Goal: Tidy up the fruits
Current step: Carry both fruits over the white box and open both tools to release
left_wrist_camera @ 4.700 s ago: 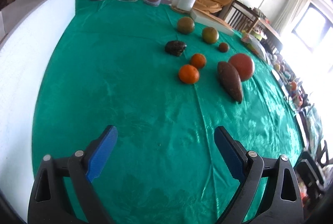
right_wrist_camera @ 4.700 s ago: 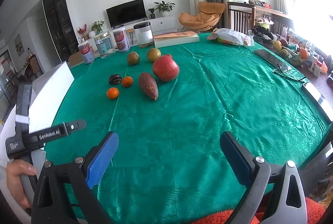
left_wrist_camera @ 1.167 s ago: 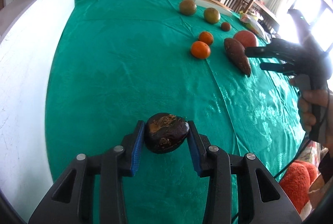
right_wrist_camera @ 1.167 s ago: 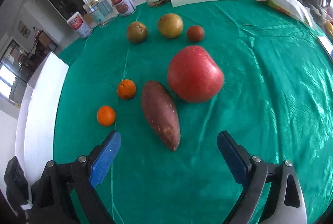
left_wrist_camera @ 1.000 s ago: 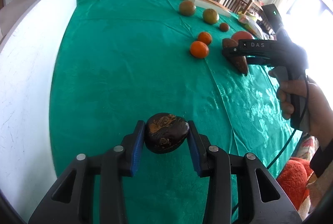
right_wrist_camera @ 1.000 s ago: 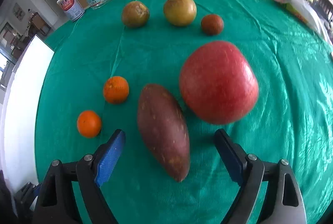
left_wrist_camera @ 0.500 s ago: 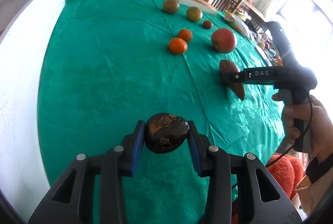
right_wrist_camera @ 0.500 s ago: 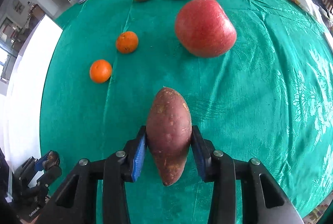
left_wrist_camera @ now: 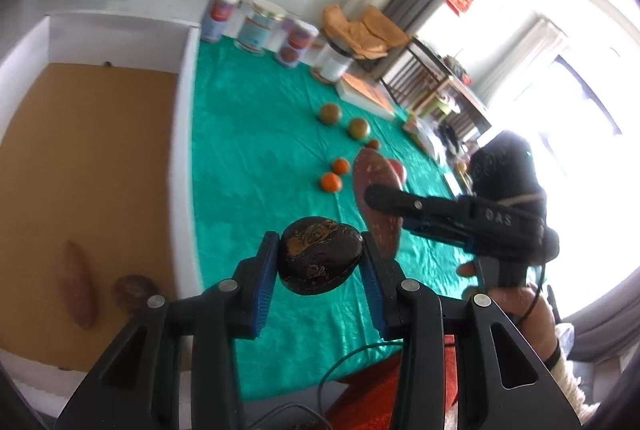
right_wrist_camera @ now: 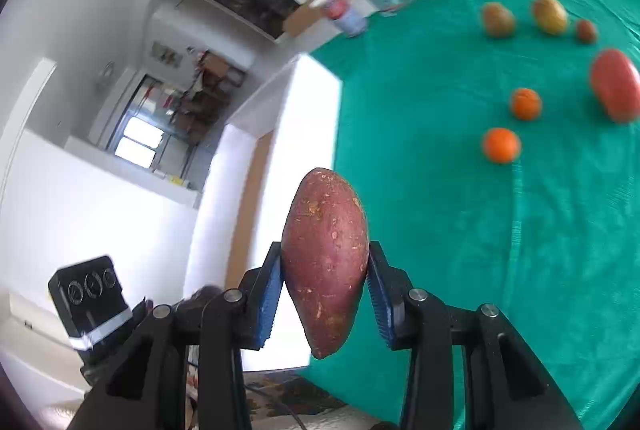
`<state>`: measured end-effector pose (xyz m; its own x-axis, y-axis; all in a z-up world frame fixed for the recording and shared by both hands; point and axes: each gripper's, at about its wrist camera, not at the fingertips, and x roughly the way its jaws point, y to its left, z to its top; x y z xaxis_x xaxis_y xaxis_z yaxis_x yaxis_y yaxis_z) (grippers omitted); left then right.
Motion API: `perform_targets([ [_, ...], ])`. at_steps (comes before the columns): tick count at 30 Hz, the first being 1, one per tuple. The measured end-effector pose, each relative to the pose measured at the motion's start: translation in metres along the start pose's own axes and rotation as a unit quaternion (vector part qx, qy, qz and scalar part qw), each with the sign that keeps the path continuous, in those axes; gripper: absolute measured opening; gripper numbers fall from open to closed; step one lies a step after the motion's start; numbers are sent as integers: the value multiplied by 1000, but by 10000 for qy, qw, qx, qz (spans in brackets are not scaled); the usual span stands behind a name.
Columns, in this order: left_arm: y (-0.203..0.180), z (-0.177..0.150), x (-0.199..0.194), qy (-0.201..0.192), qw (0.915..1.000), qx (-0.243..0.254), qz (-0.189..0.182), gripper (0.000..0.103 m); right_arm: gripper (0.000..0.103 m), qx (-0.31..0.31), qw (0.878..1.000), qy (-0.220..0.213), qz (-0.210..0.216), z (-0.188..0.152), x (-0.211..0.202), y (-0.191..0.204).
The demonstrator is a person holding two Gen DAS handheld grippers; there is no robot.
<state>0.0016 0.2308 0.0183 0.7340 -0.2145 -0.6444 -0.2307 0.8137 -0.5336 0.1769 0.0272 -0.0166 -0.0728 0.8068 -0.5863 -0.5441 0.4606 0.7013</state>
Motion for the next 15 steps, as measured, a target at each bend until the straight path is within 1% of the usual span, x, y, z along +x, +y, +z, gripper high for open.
perform_targets([
  [1,15,5,-11,-108,9997,-157,177,40,40,-190,9997,109,123,0,15,21],
  [3,48,12,-27,-288,9960,-441,717,40,40,-526,9974,383,300,-2,51,57],
  [5,83,12,-33,-292,9892,-803,1194,40,40,-870,9938,647,232,-5,88,85],
  [7,114,9,-30,-217,9814,-1064,1584,40,40,-1170,9897,827,29,-10,120,101],
  [10,146,1,-23,-119,9703,-1339,2011,41,40,-1498,9823,1018,-474,-15,163,110],
  [13,162,-5,-15,-73,9621,-1444,2313,41,42,-1648,9766,1059,-892,-19,184,108],
  [14,164,-7,-12,-51,9591,-1439,2439,43,42,-1666,9765,1027,-906,-20,185,107],
  [15,165,-8,-12,-70,9573,-1436,2507,50,43,-1668,9775,938,-886,-20,178,106],
])
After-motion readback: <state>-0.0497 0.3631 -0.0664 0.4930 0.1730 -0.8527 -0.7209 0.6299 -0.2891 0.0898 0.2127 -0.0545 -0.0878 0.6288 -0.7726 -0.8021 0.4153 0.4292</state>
